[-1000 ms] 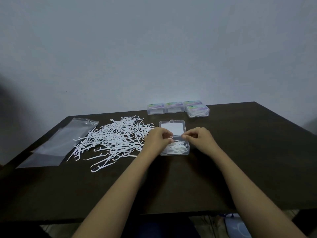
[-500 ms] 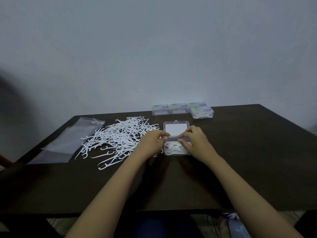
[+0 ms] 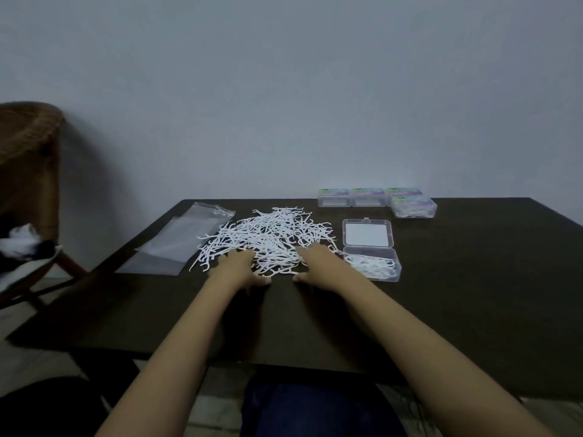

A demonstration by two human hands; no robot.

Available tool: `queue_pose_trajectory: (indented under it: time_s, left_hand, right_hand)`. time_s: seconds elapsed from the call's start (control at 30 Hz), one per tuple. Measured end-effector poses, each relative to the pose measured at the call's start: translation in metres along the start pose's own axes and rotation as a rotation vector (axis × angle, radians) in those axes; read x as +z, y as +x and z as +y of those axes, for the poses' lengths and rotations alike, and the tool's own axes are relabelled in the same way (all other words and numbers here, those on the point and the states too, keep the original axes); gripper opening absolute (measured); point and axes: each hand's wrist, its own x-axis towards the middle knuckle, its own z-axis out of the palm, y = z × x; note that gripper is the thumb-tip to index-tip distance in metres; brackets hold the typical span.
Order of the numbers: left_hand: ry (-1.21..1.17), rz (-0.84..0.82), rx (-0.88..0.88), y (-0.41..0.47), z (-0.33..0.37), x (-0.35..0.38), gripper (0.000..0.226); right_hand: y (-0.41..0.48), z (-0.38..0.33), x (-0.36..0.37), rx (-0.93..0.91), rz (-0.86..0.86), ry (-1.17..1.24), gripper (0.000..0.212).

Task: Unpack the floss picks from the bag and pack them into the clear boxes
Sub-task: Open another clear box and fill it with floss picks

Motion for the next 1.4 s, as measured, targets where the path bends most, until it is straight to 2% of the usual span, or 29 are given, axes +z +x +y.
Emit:
queue_pose_trajectory:
  time_s: [0.1,0.17,0.2,0.27,0.33,0.43,0.53,0.63,0.73,0.9,1.03,1.17,1.3,1.4]
  left_hand:
    - [-0.086,0.071,0.029,-0.001,-0.002,0.002,0.060]
    - [-0.132,0.125,0.079,-0.001,0.001,0.002,0.046]
    - [-0.148,0.151,0.103,-0.002,0.004,0.002,0.038]
    - [-0.156,0.187,0.138,-0.004,0.011,0.000,0.023]
    - [-0.146,0.203,0.150,-0.005,0.016,0.001,0.017]
    - [-0.124,0.205,0.148,-0.005,0.020,0.002,0.018]
    - [-0.045,0.215,0.157,-0.008,0.023,0.001,0.019]
    - [0.039,0.256,0.177,-0.012,0.024,-0.004,0.016]
    - [0.040,0.288,0.209,-0.015,0.022,-0.010,0.016]
    - [-0.079,0.287,0.235,-0.012,0.025,-0.023,0.017]
    - [-0.207,0.373,0.295,-0.010,0.031,-0.028,0.015]
    - [-0.305,0.401,0.374,-0.013,0.049,-0.031,0.019]
    - [-0.435,0.366,0.449,-0.016,0.073,-0.028,0.017]
    - [-0.442,0.312,0.495,-0.019,0.094,-0.023,0.016]
  right_hand:
    - [0.013,-0.007,-0.003,0.074,-0.030,-0.044,0.045]
    - [0.017,-0.011,-0.003,0.085,-0.004,-0.072,0.021]
    - [0.018,-0.012,-0.003,0.089,0.028,-0.073,0.017]
    - [0.017,-0.014,-0.003,0.084,0.089,-0.086,0.029]
    - [0.016,-0.015,-0.002,0.065,0.136,-0.119,0.030]
    - [0.013,-0.016,-0.002,0.036,0.155,-0.135,0.031]
    - [0.011,-0.016,-0.004,0.022,0.176,-0.124,0.013]
    - [0.012,-0.012,-0.006,0.046,0.187,-0.069,0.015]
    - [0.011,-0.005,-0.013,0.067,0.230,0.042,0.028]
    - [-0.006,0.019,-0.040,0.045,0.307,0.297,0.029]
    - [-0.024,0.054,-0.056,0.096,0.340,0.433,0.023]
    - [-0.037,0.091,-0.056,0.170,0.344,0.464,0.023]
    - [-0.044,0.103,-0.048,0.186,0.261,0.412,0.019]
    - [-0.046,0.106,-0.046,0.173,0.262,0.448,0.029]
